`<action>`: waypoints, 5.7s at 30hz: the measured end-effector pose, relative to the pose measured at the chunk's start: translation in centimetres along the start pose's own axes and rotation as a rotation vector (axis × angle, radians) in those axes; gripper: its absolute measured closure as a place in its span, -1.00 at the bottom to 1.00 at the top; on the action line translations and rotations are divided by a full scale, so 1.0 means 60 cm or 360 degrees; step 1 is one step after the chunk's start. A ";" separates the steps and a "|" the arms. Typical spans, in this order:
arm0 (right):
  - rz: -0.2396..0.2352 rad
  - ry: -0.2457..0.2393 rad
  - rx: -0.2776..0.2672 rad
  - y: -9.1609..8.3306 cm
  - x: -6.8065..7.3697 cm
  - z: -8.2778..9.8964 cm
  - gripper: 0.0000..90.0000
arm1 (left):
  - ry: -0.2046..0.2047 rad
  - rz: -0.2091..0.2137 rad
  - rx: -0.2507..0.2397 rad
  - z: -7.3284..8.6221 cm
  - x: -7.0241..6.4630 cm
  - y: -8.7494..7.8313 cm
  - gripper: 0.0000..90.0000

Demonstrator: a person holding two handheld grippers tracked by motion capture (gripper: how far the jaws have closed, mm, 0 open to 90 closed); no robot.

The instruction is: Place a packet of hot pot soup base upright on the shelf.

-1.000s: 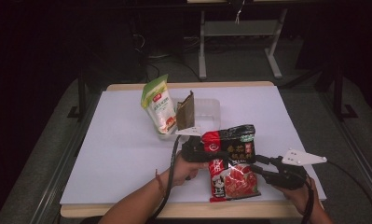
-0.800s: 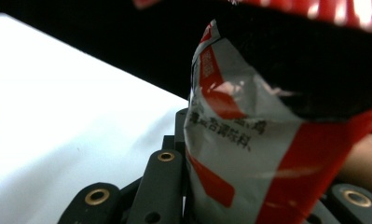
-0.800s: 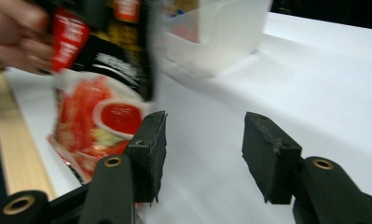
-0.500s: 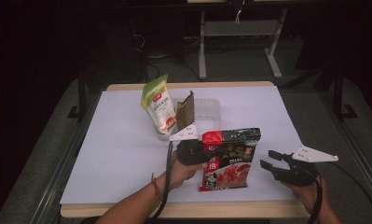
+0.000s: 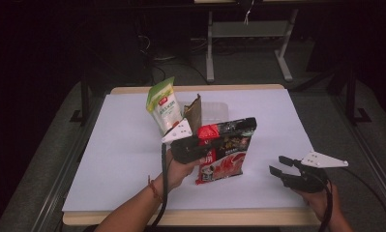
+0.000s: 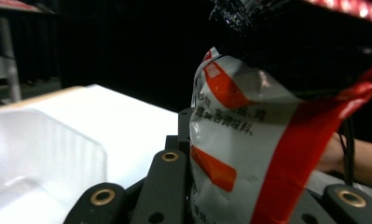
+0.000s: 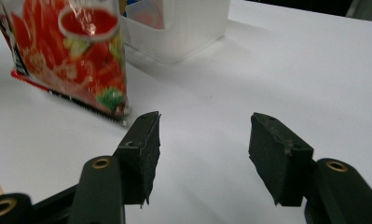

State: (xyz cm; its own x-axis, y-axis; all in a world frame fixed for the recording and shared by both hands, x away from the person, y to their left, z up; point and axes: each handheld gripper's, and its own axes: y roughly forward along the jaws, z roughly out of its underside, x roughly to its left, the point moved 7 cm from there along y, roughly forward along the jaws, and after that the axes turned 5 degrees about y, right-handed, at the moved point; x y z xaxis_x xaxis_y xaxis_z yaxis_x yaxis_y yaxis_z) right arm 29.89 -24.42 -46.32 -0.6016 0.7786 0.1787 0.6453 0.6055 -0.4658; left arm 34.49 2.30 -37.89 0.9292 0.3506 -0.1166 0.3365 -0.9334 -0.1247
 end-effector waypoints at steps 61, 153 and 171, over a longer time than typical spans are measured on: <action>-0.0020 -0.0114 0.0105 0.020 0.015 0.015 -0.15 | 0.0246 -0.1114 -0.0165 -0.071 0.191 0.110 0.78; 0.0000 -0.0167 0.0196 0.027 0.022 0.030 -0.19 | 0.0476 -0.0509 0.0587 0.115 0.129 0.030 0.90; 0.0040 -0.0236 0.0186 0.026 0.024 0.025 -0.20 | 0.0385 -0.0429 0.0493 0.100 0.124 0.015 0.70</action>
State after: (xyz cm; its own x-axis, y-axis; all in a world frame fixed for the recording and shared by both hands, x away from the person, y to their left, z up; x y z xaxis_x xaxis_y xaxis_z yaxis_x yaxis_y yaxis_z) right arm 29.29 -22.59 -48.07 -0.6546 0.7549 0.0400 0.6070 0.5564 -0.5675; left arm 40.82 4.51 -44.78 0.8363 0.5149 0.1887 0.5434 -0.7319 -0.4113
